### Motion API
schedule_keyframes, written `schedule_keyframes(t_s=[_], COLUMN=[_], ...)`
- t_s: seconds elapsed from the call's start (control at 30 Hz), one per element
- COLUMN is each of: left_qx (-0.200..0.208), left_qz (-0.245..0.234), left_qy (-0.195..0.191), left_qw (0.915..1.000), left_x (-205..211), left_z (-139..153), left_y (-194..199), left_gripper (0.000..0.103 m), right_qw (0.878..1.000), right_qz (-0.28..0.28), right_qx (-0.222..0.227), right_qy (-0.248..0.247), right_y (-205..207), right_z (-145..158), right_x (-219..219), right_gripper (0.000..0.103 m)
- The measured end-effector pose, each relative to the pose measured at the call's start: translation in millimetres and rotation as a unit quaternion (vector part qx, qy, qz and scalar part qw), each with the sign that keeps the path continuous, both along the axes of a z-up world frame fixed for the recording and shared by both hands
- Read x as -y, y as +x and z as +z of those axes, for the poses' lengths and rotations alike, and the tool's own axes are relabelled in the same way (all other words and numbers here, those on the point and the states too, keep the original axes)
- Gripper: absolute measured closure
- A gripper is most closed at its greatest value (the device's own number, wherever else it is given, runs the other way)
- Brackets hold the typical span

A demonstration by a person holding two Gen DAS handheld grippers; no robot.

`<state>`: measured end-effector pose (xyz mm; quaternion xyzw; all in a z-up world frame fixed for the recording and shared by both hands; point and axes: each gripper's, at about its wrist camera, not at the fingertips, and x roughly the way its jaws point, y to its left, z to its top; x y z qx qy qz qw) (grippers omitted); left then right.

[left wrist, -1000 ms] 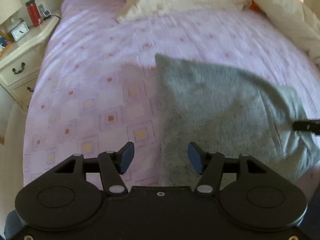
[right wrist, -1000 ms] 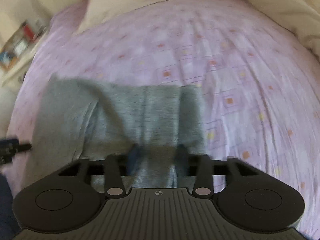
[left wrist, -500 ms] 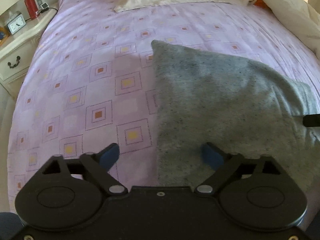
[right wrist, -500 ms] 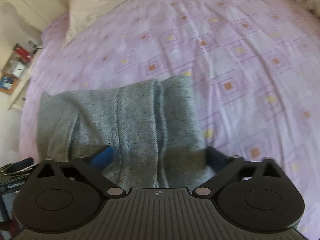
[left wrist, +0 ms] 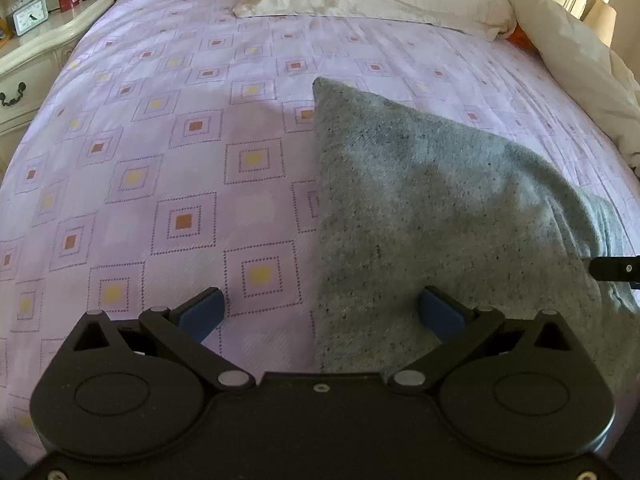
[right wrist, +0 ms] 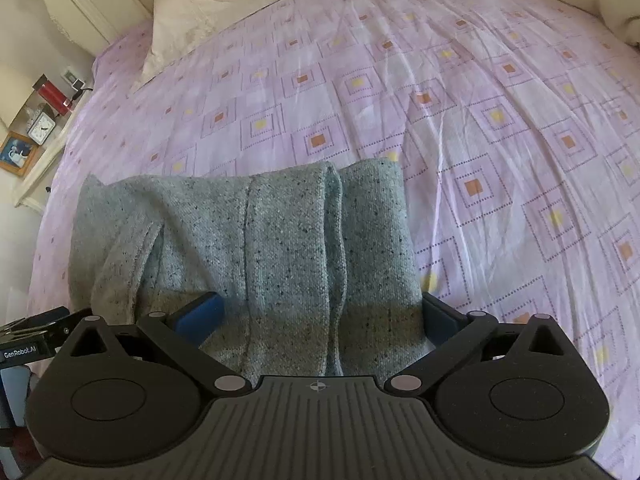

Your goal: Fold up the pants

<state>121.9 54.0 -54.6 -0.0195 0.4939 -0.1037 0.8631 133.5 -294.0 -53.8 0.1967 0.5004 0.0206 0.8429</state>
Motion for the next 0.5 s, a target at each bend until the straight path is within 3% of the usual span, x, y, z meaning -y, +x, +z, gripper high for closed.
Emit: schedule_keyframes(t_s=[0.27, 0.4, 0.43, 0.5], left_qx=[-0.021, -0.020, -0.026, -0.033], left_qz=[-0.003, -0.003, -0.015, -0.012], left_qy=[-0.018, -0.037, -0.055, -0.064], left_qw=[0.9996, 0.9991, 0.9980, 0.9973], left_x=[0, 6, 10, 17], left_z=[-2, 1, 2, 3], left_y=[9, 11, 12, 14], left_gripper=[0.003, 0.017, 0.034, 0.038], right_qw=[1.000, 1.000, 1.000, 1.000], right_qz=[-0.004, -0.004, -0.003, 0.004], right_qx=[0.001, 0.002, 0.003, 0.015], right_qy=[-0.001, -0.001, -0.001, 0.006], right_y=[-7, -6, -5, -9], right_z=[3, 3, 3, 6], right_x=[5, 5, 5, 5], right_gripper=[0.000, 0.000, 0.003, 0.024])
